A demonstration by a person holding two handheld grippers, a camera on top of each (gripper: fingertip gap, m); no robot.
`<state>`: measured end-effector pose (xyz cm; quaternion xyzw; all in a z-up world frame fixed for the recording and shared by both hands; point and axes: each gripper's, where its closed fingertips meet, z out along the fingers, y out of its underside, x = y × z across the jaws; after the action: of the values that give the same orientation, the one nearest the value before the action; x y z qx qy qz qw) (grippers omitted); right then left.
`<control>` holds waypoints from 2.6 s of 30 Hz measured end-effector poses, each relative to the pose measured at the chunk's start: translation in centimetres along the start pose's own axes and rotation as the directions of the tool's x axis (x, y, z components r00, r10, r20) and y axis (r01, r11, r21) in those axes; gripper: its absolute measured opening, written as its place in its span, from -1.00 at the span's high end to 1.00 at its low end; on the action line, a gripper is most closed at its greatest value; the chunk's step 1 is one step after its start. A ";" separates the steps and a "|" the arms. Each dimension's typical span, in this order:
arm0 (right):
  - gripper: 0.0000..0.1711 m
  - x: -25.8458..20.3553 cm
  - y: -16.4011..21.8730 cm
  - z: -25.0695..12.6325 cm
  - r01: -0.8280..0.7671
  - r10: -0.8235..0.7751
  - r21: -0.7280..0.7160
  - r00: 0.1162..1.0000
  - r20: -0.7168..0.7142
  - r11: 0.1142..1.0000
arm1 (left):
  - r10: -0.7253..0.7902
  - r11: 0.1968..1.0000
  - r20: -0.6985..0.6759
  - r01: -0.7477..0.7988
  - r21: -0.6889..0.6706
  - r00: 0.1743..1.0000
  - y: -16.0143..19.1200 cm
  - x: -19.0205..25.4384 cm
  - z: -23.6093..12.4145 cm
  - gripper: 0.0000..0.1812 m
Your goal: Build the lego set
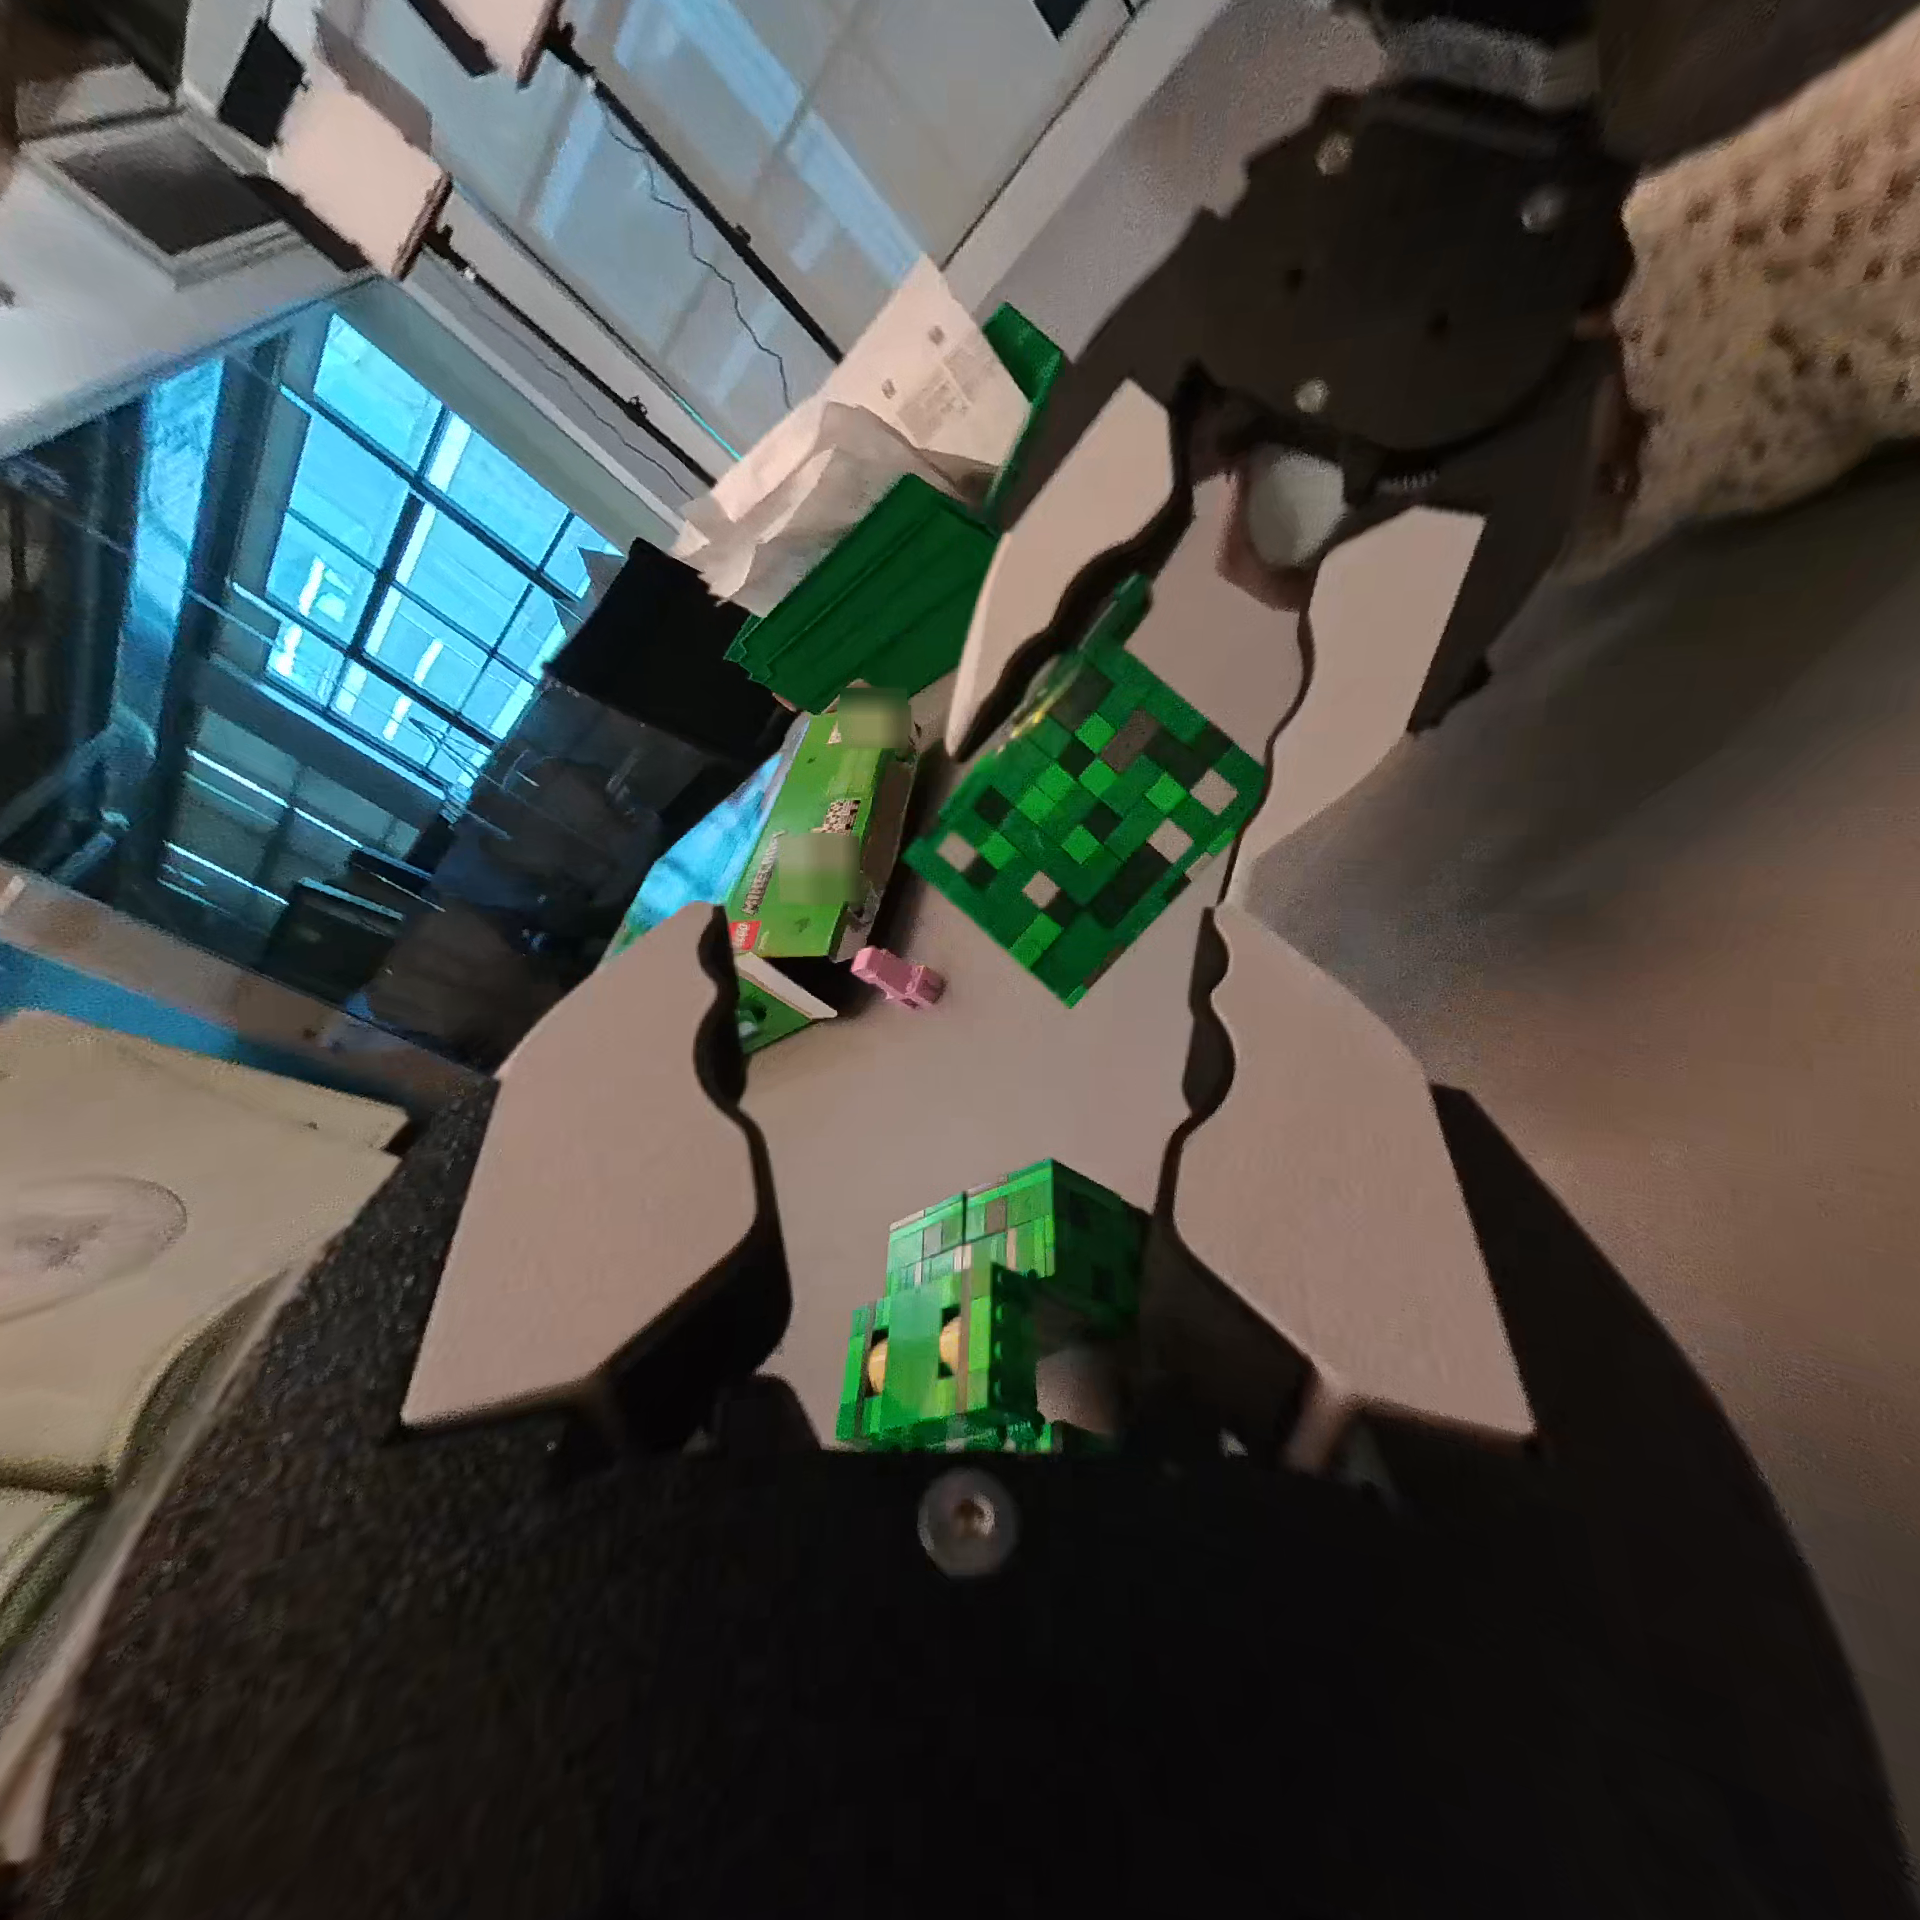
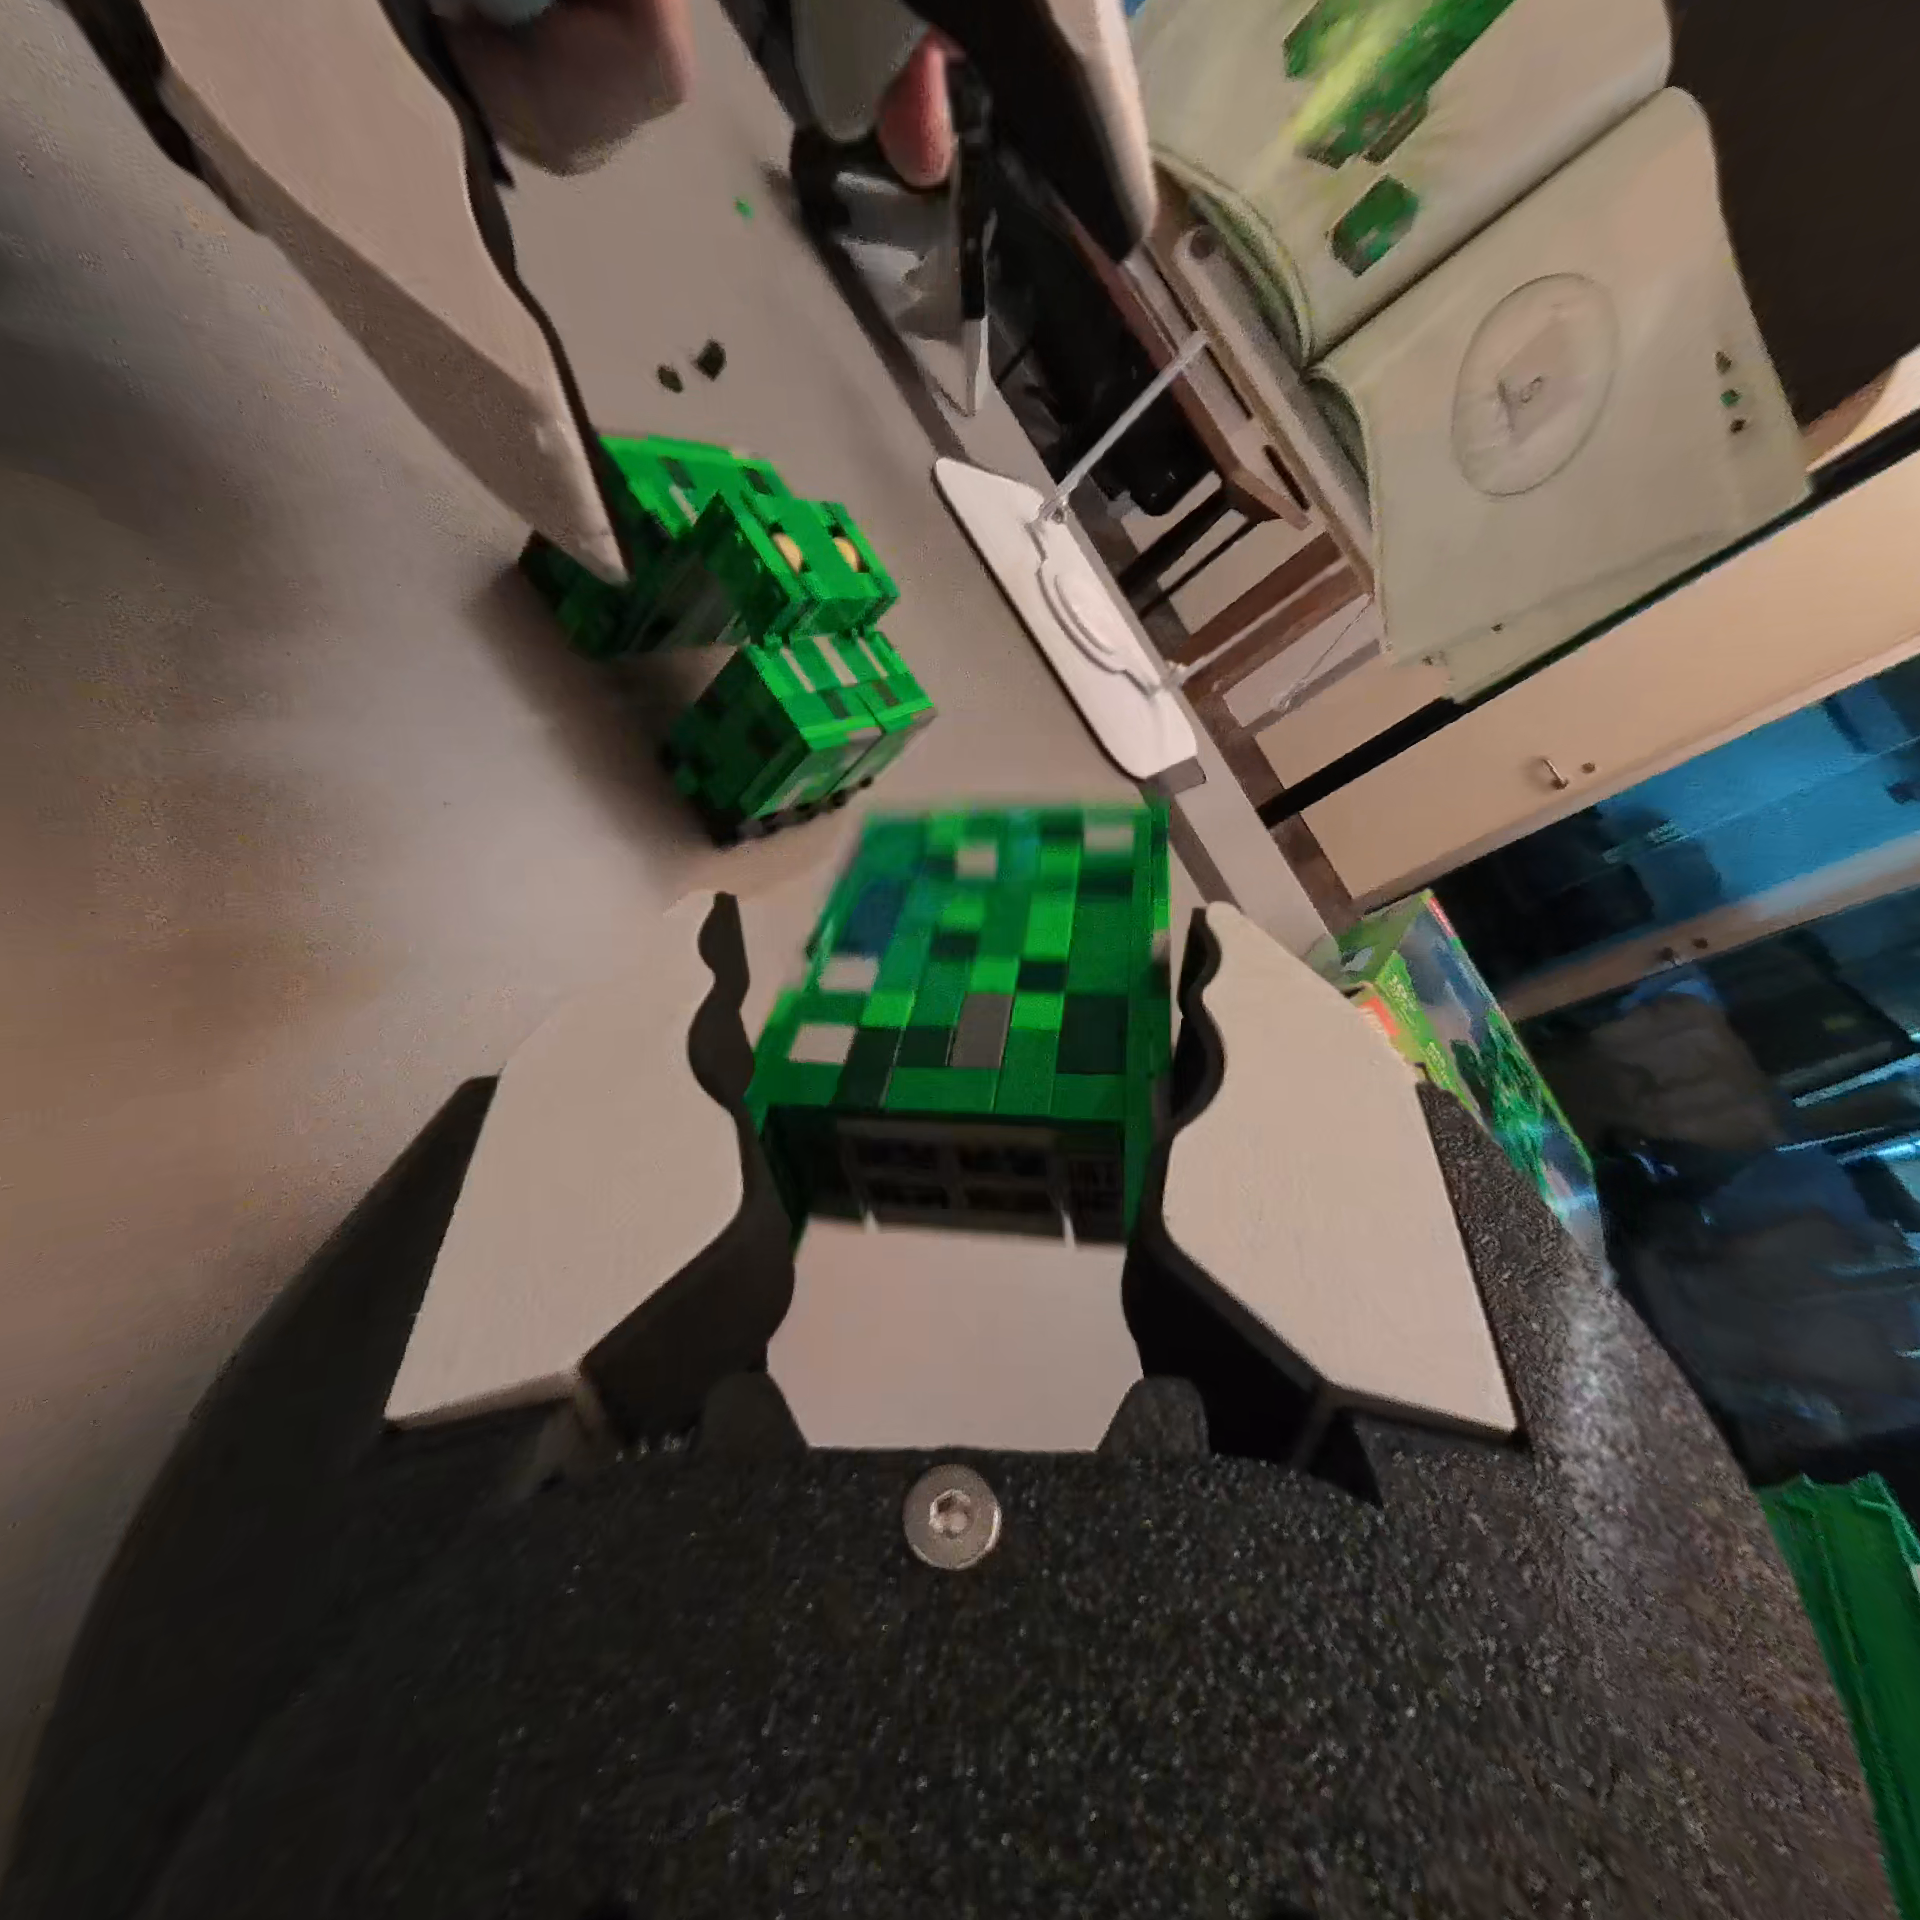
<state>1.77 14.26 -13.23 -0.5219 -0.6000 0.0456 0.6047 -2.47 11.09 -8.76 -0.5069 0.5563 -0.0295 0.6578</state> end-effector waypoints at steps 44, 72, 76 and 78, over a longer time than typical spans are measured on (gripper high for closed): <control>-0.09 5.7 16.0 8.3 -0.207 0.334 -0.262 0.616 0.714 0.943 | -0.386 0.895 0.048 0.386 -0.221 0.921 1.6 5.7 0.0 0.17; 0.04 -0.9 13.7 -2.9 -0.139 0.239 -0.195 0.538 0.808 0.971 | -0.396 0.781 -0.140 0.252 -0.572 0.908 4.6 8.2 13.3 -0.30; 0.02 -0.5 13.8 -3.6 -0.144 0.219 -0.166 0.562 0.798 0.976 | -0.501 0.736 -0.160 0.321 -0.596 0.851 5.6 9.4 13.9 -0.35; 0.03 0.1 13.8 -3.8 -0.169 0.211 -0.138 0.559 0.802 0.976 | -0.520 0.726 -0.152 0.340 -0.598 0.841 5.8 9.8 14.0 -0.33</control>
<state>12.60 18.38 -21.62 -0.5180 -0.7508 0.3301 0.2427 8.82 16.86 -21.59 -0.7786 0.5018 -0.1016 0.3628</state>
